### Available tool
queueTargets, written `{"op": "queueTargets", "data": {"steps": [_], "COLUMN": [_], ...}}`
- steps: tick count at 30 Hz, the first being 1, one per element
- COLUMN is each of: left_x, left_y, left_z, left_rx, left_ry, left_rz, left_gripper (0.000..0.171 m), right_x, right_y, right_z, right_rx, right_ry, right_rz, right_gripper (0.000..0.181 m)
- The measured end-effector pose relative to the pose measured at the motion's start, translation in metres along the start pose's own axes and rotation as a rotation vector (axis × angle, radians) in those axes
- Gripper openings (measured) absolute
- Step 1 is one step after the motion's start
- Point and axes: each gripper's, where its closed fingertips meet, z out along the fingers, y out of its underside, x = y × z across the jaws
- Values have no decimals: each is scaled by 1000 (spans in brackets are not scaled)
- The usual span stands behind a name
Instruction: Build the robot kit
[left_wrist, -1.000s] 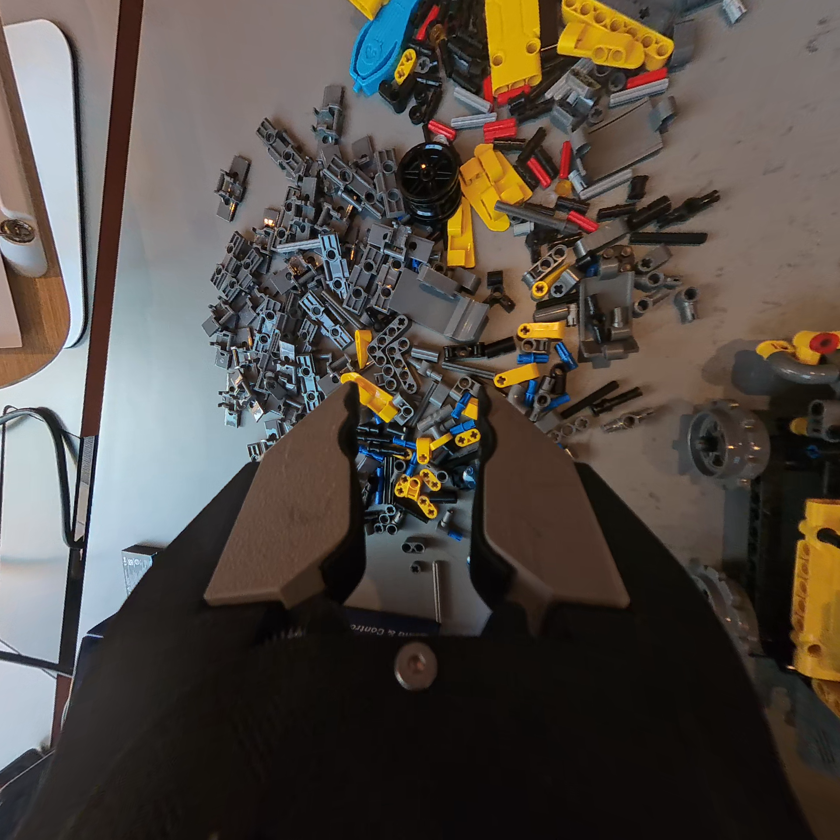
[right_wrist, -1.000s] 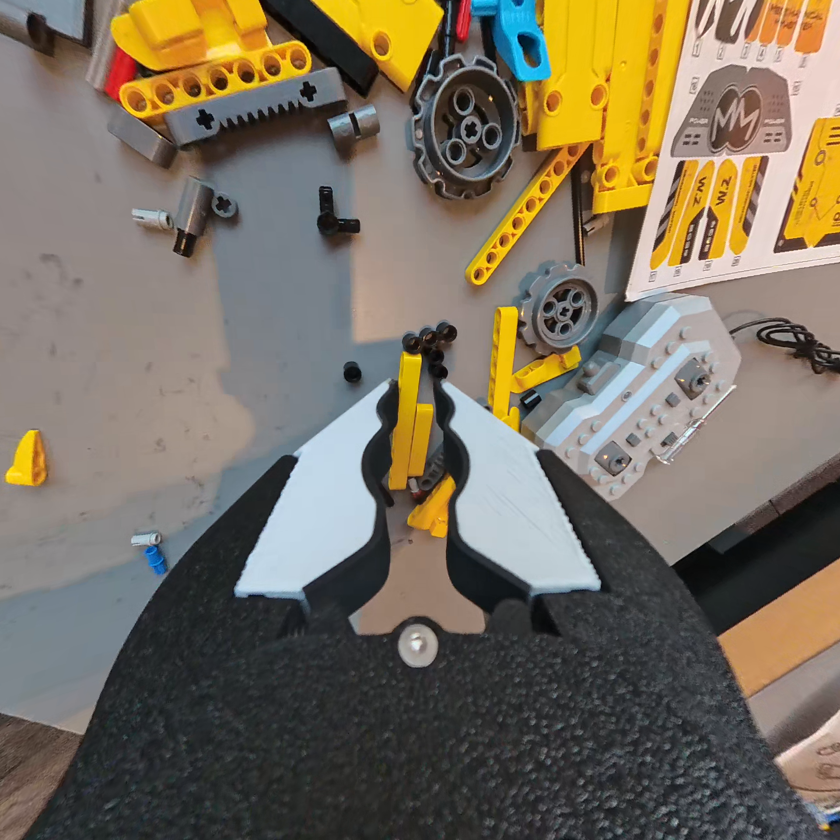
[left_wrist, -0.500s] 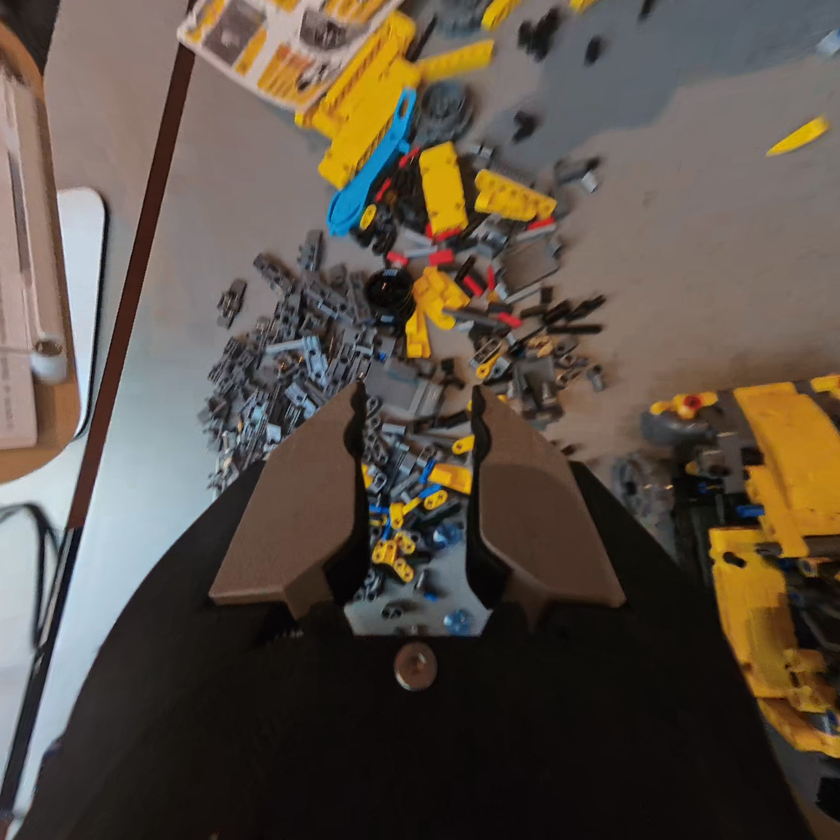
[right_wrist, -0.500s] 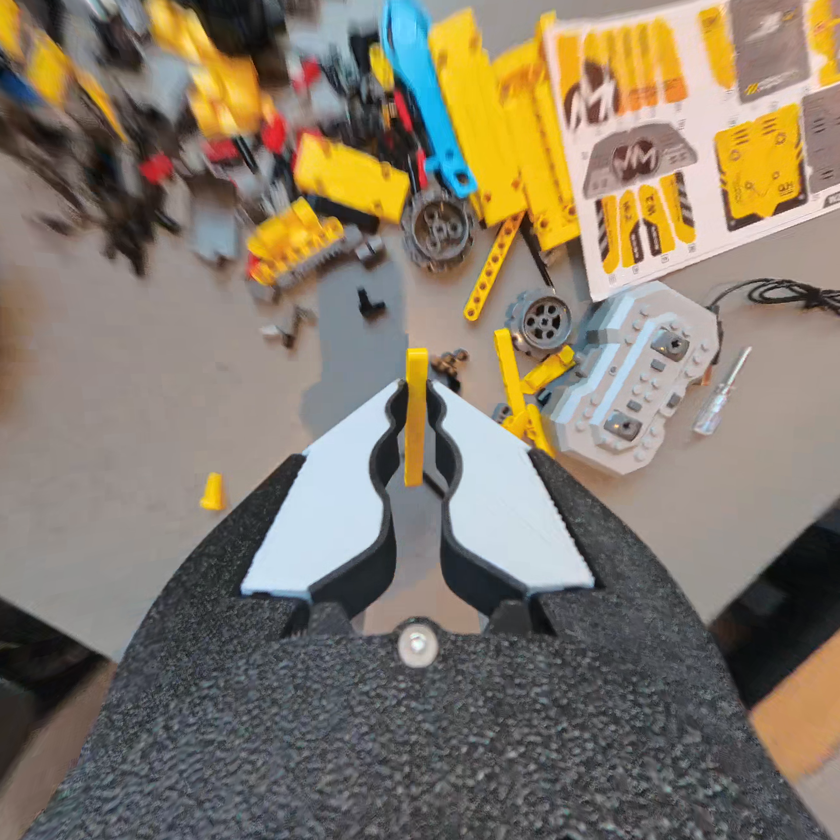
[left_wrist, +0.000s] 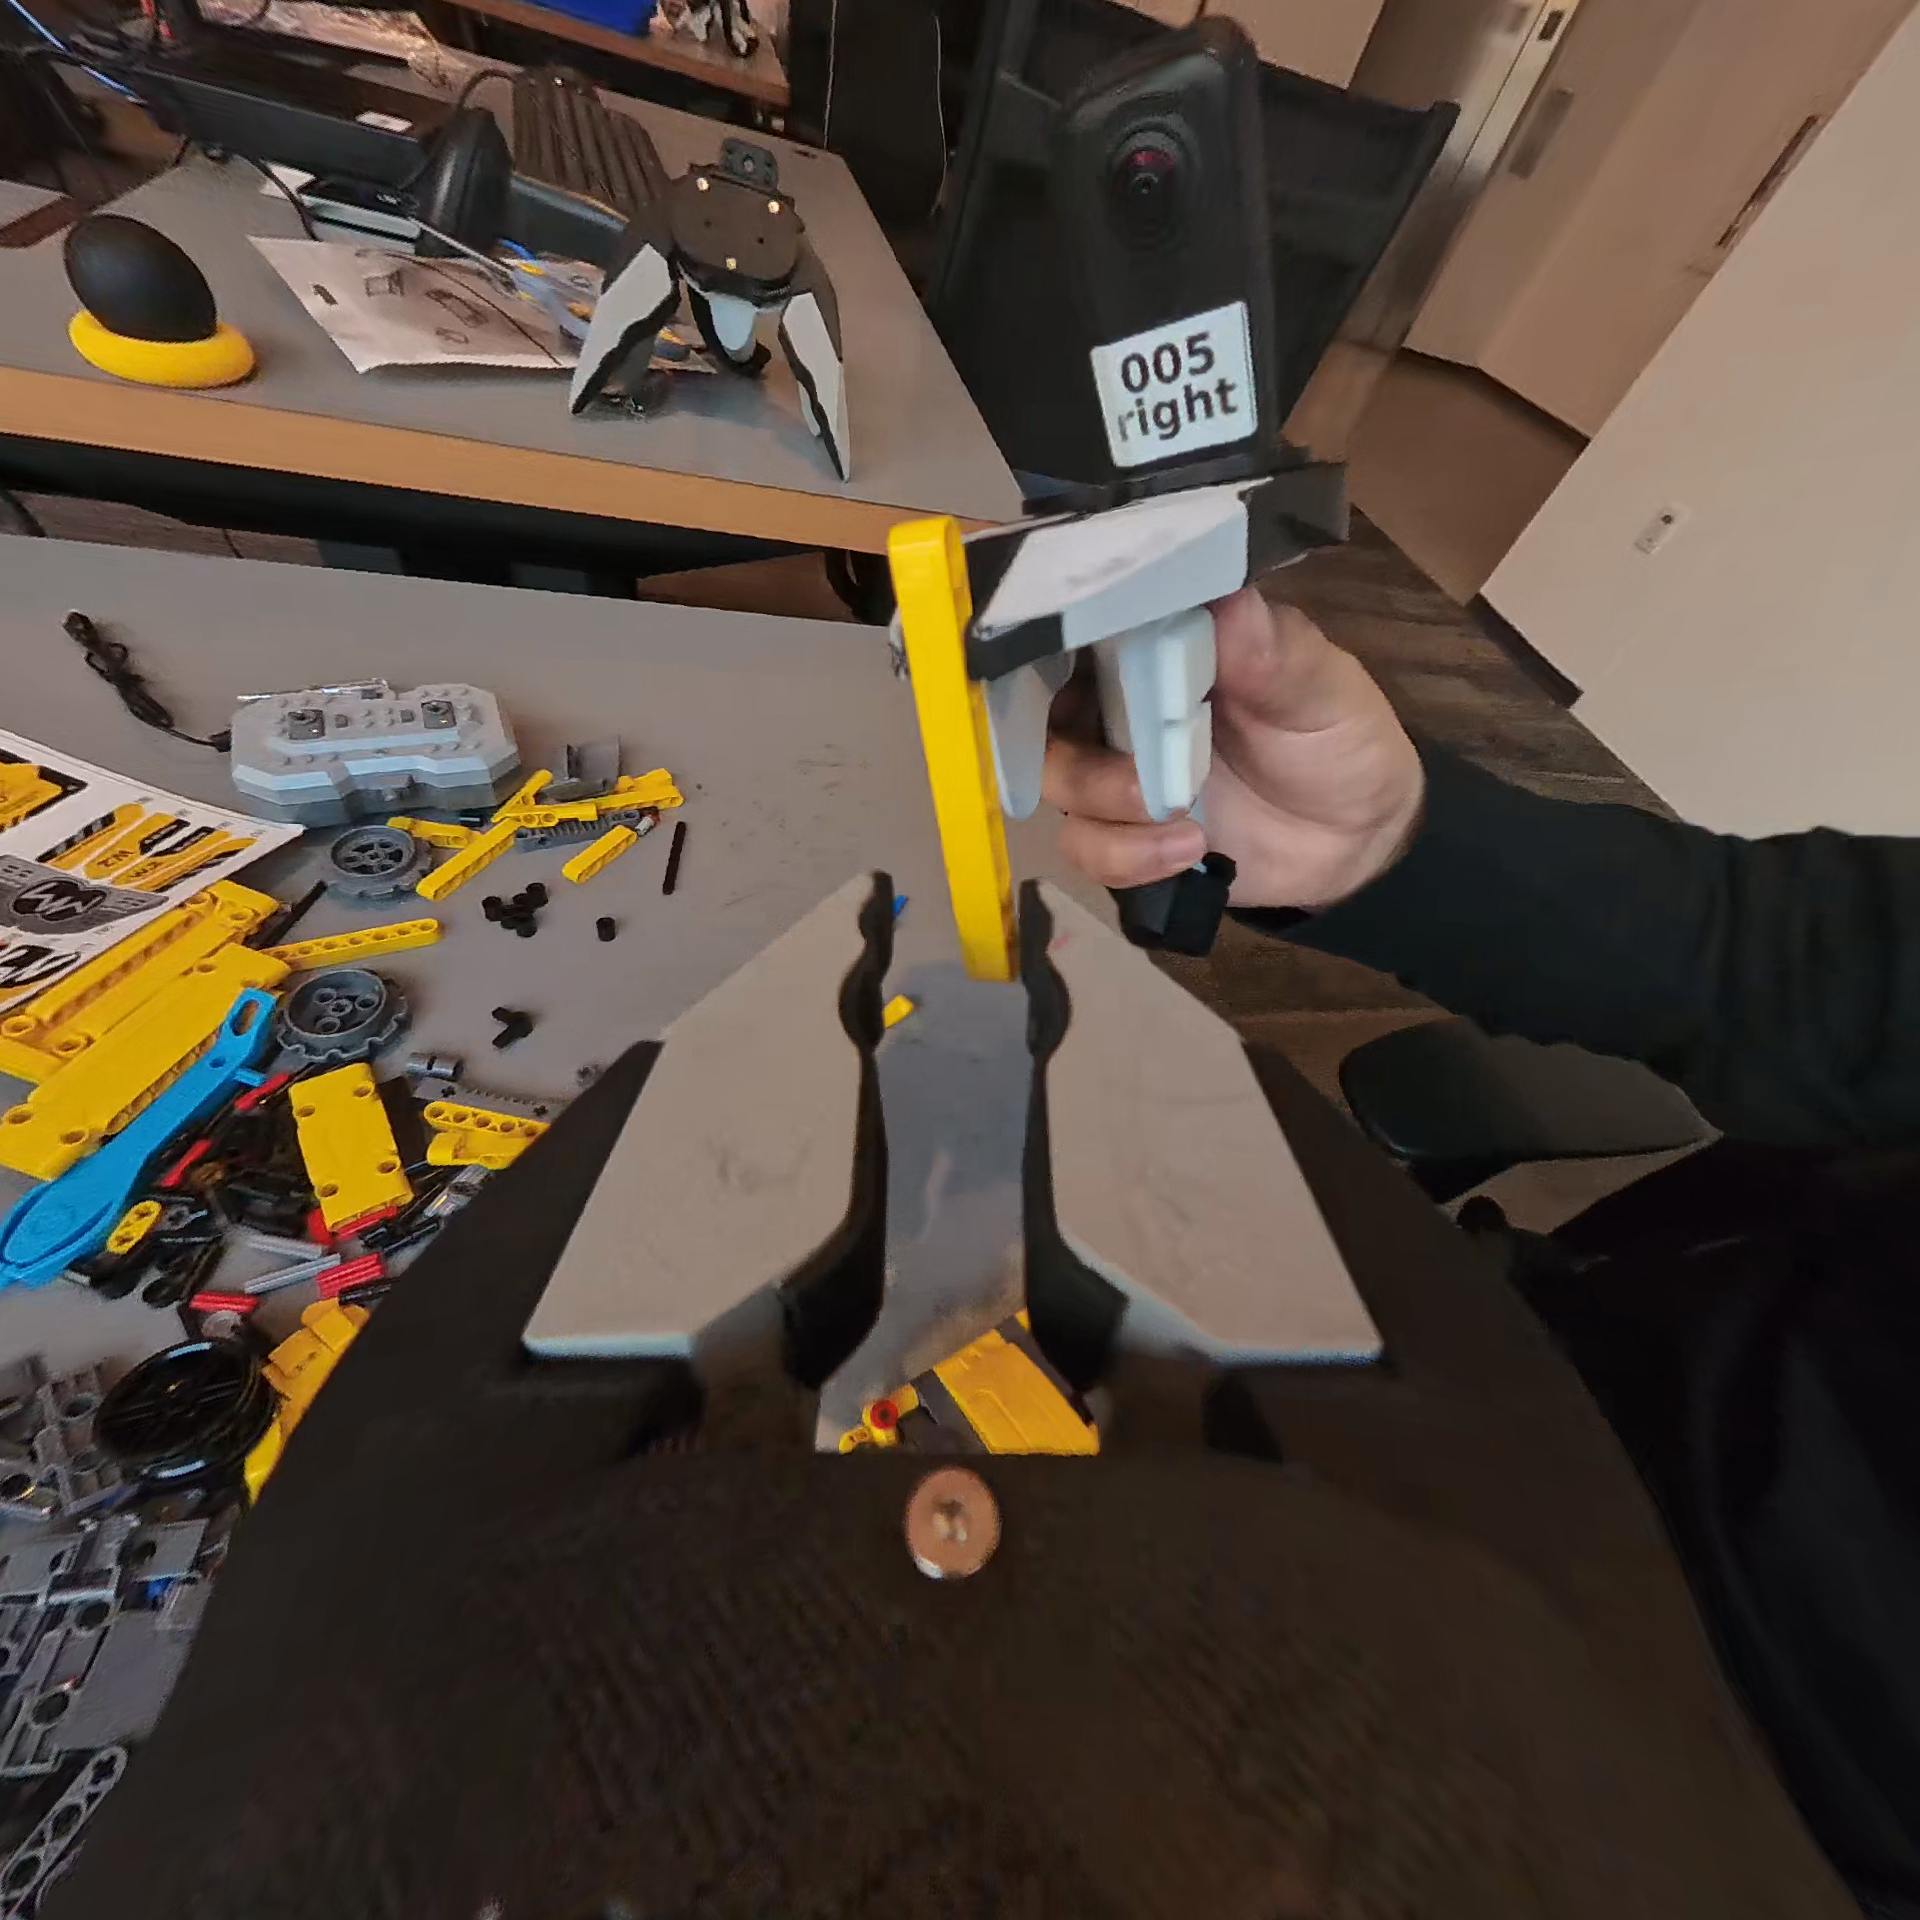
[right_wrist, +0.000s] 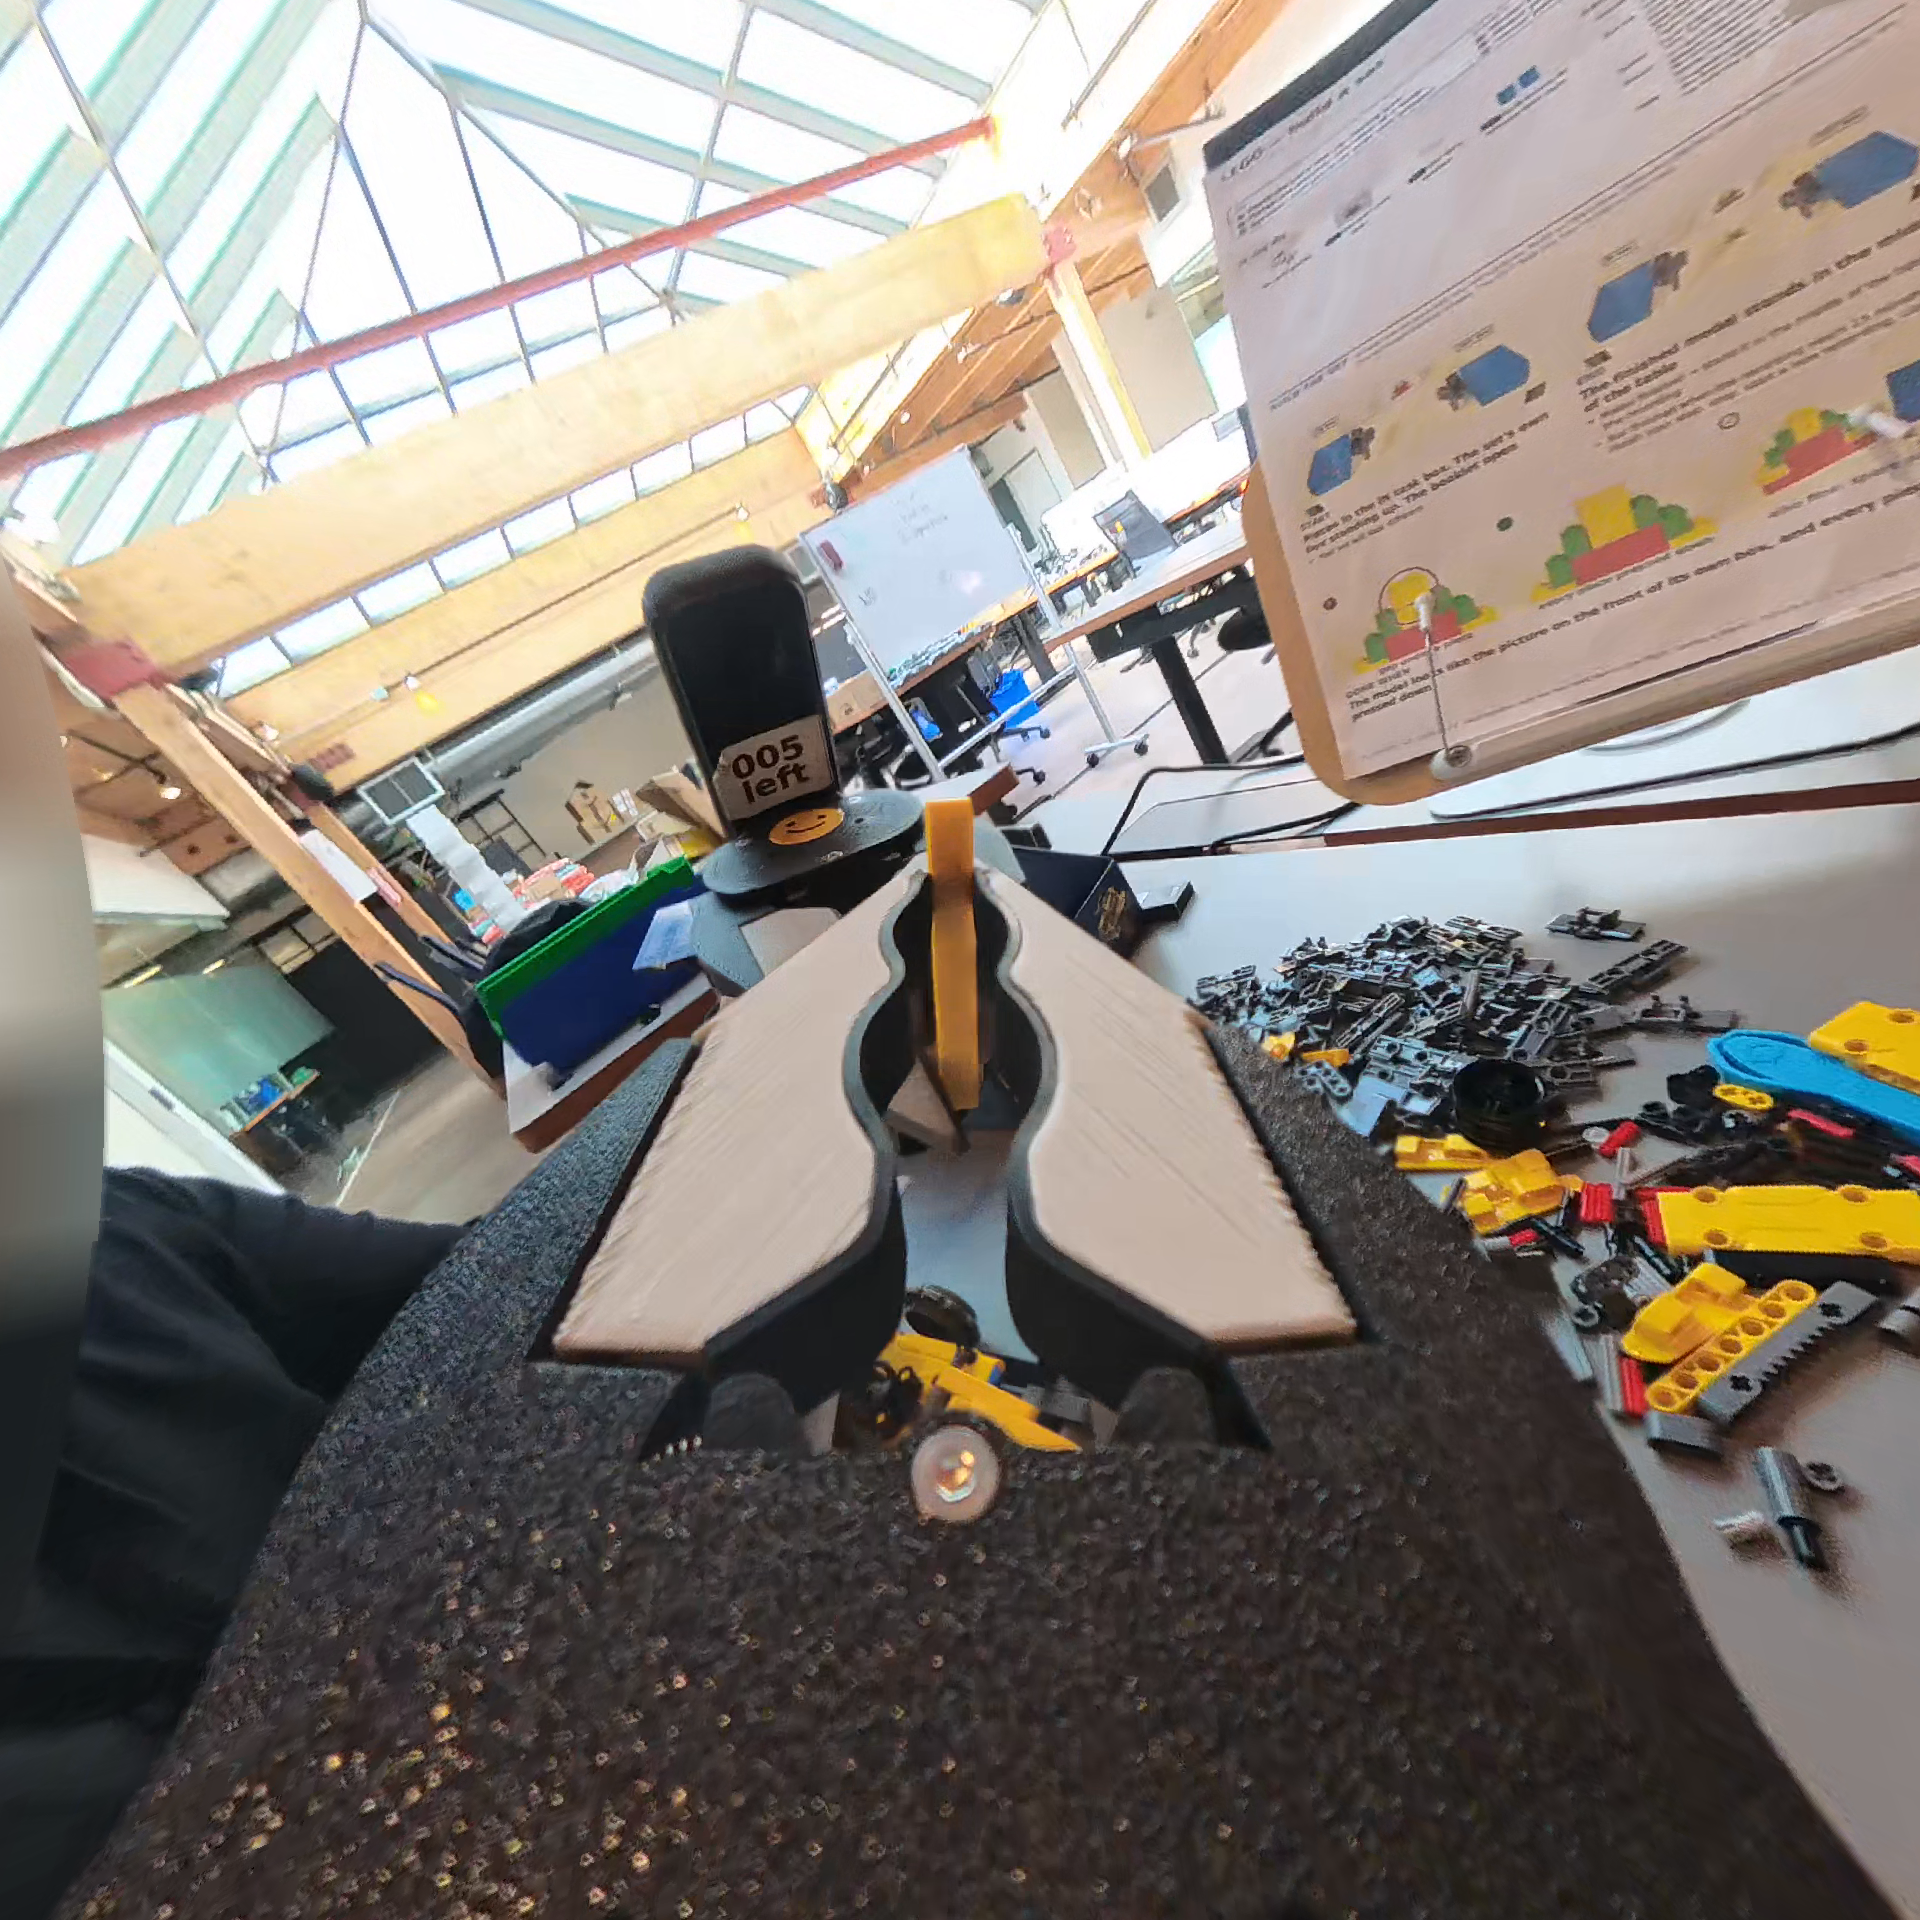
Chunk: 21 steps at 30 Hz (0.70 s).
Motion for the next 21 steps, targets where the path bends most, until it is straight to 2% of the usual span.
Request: {"op": "queueTargets", "data": {"steps": [1, 7, 12, 17, 21], "left_x": [1, -2, -9, -13, -13], "left_y": [0, 5, -4, -6, 4], "left_z": [-1, -7, -16, -26, -27], "left_rx": [1, -15, 38, 57, 1], "left_ry": [6, 34, 33, 31, 41], "left_rz": [11, 1, -14, 6, 9], "left_gripper": [8, 7, 7, 6, 5], "right_x": [1, 4, 8, 7, 15], "right_y": [-1, -5, -3, 15, 30], "right_z": [-2, -8, -18, -22, -28], "right_rx": [13, 21, 59, 86, 7], "right_ry": [10, 64, 107, 113, 141], "right_rz": [-1, -29, -60, -47, -112], "right_gripper": [7, 7, 7, 6, 4]}}
